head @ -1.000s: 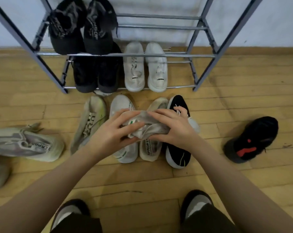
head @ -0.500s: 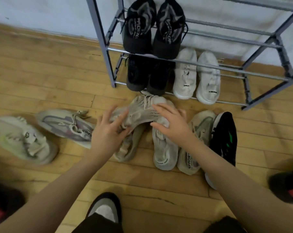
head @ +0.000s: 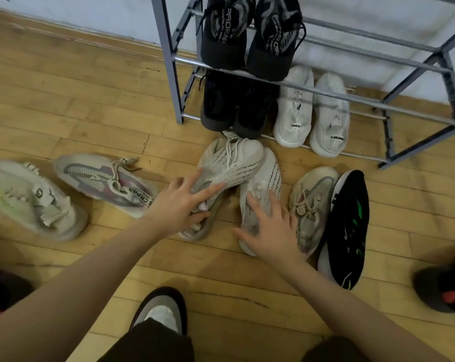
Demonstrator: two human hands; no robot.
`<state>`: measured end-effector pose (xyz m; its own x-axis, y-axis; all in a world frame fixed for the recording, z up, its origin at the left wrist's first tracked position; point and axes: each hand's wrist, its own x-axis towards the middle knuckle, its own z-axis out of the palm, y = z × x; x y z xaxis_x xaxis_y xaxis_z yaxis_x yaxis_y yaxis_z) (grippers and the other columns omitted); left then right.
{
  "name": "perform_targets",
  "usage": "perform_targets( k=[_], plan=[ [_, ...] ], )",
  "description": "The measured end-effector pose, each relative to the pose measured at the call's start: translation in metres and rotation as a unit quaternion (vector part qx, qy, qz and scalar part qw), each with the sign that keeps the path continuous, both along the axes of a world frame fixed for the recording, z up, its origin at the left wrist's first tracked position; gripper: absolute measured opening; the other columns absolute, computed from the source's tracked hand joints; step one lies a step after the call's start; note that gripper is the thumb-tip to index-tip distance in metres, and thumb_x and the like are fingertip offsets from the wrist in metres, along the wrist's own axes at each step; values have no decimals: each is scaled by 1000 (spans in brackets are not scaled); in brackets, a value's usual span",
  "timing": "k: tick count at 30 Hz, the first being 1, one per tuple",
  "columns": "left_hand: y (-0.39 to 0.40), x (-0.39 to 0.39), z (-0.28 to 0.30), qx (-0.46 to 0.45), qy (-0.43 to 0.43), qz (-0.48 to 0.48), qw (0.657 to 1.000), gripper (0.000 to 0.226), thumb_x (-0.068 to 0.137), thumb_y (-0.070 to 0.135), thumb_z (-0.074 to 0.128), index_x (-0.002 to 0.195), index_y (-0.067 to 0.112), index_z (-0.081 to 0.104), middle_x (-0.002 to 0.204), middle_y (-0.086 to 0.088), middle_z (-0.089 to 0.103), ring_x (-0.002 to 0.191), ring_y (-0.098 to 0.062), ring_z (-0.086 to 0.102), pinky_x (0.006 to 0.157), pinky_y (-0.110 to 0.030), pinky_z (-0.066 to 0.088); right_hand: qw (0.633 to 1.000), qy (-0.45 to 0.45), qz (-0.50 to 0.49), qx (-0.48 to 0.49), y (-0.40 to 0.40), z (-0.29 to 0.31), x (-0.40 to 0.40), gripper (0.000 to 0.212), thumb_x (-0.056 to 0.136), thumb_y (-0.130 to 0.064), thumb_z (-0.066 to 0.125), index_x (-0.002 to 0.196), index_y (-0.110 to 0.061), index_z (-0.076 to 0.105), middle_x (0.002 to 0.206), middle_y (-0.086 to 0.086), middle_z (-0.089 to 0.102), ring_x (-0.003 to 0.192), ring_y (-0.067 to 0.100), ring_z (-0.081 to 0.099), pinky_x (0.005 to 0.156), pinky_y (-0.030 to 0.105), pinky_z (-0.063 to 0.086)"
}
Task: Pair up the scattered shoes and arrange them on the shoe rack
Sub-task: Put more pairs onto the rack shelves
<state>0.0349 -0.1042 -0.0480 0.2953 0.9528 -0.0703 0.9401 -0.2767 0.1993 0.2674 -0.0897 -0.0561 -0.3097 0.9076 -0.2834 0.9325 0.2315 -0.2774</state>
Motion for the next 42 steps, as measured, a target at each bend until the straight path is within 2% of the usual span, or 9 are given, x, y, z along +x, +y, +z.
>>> perform_targets(
  k=[2,6,12,15,19,25,31,37,42],
  plan=[
    [-7,4,-1,29,-15,8,999,55,85,46,53,137,35,38,138,-17,44,97,-45,54,62,-48,55,999,-21,23,14,-7,-4,4,82,73,-82,38,142,-53,5,157,5,2,139,35,14,109,51,17],
    [-23,20,-2,69,-63,71,993,43,89,45,42,129,31,50,135,-13,49,101,-46,54,62,-48,55,992,-48,92,65,-11,-17,9,67,84,-66,37,143,-51,9,155,12,15,132,46,26,98,57,32],
    [-36,44,-5,35,-20,163,986,52,79,34,66,129,29,50,136,-17,48,102,-54,49,67,-57,52,989,-39,87,112,-12,-21,18,42,92,-49,33,130,-39,46,142,17,41,119,47,47,92,50,40],
    [-37,44,-5,8,4,139,990,63,75,40,67,133,33,44,140,-16,42,99,-53,49,69,-56,51,990,-49,85,105,-20,-25,22,54,86,-61,39,136,-40,39,145,16,37,122,46,44,100,52,32],
    [-37,30,-7,-1,-8,109,994,74,74,43,70,139,35,36,144,-17,36,99,-53,50,81,-58,47,989,-58,84,106,-24,-30,21,77,71,-64,62,139,-40,34,145,20,36,105,41,57,101,50,26],
    [-38,31,-8,15,-28,104,994,65,76,38,69,135,32,44,138,-11,46,94,-51,50,75,-53,51,996,9,42,78,-26,-34,13,73,74,-45,69,137,-42,31,147,16,30,111,45,47,103,52,20],
    [-42,41,4,69,-91,118,986,51,77,35,70,126,27,56,132,-8,52,97,-47,52,68,-48,53,987,157,-23,30,-26,-14,14,65,79,-45,50,141,-42,31,150,4,25,127,37,28,104,46,22],
    [-37,66,29,123,-143,85,978,45,81,45,52,123,29,55,130,-4,53,104,-42,53,65,-47,55,963,225,-67,133,-32,19,42,59,81,-43,50,138,-34,42,143,7,36,123,35,35,101,47,31],
    [-23,102,56,172,-182,38,967,45,81,44,53,123,27,57,131,-6,53,103,-41,55,77,-46,53,939,260,-119,193,-35,50,74,54,81,-39,56,133,-32,48,139,6,40,123,28,37,99,53,37]
  ],
)
